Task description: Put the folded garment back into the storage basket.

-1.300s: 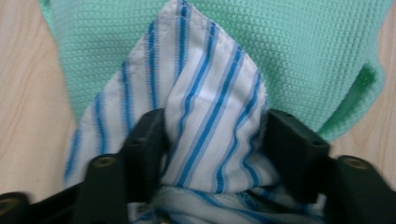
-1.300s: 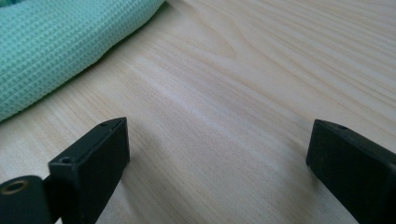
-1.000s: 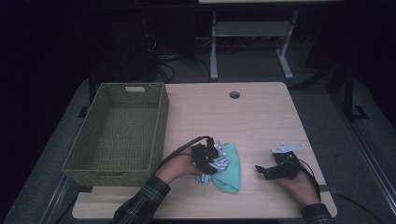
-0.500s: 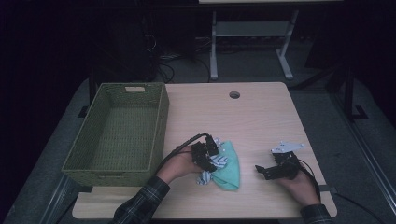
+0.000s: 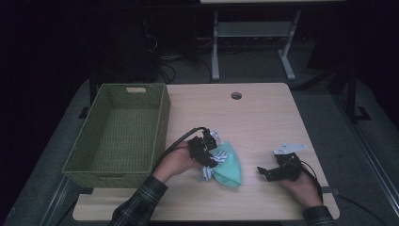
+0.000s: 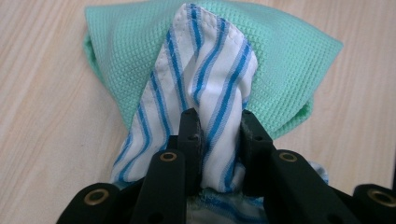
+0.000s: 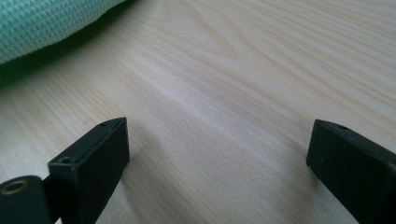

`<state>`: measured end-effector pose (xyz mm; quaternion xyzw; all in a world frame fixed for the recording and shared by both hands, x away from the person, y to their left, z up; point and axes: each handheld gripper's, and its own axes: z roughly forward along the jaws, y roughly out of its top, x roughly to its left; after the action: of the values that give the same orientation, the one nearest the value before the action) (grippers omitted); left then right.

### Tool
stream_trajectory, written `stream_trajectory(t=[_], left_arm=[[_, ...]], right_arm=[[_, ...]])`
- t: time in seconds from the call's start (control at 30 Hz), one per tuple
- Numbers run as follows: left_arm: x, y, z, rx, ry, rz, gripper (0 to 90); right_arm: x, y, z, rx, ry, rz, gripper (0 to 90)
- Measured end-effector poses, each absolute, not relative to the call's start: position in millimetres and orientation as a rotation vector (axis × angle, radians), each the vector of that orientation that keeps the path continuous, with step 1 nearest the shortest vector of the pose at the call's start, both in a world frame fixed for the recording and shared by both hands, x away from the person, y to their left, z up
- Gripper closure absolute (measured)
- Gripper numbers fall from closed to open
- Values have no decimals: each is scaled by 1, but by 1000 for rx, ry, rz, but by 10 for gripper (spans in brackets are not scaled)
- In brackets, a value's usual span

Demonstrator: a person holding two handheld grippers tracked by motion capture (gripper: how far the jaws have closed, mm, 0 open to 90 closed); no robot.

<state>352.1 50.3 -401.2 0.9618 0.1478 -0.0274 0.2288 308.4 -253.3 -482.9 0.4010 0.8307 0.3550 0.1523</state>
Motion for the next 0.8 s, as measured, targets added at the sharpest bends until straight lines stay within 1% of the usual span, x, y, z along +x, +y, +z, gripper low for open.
stream_trajectory(t=[0.3,0.57,0.8], left_arm=[[355,55,-382,2594,406,-69,739],[357,58,-367,2581,391,-79,738],[358,60,-352,2567,380,-61,738]], right_arm=[[308,-253,-483,1154,2383,1017,56],[308,-253,-483,1156,2384,1018,55],[308,-253,-483,1157,2384,1018,55]])
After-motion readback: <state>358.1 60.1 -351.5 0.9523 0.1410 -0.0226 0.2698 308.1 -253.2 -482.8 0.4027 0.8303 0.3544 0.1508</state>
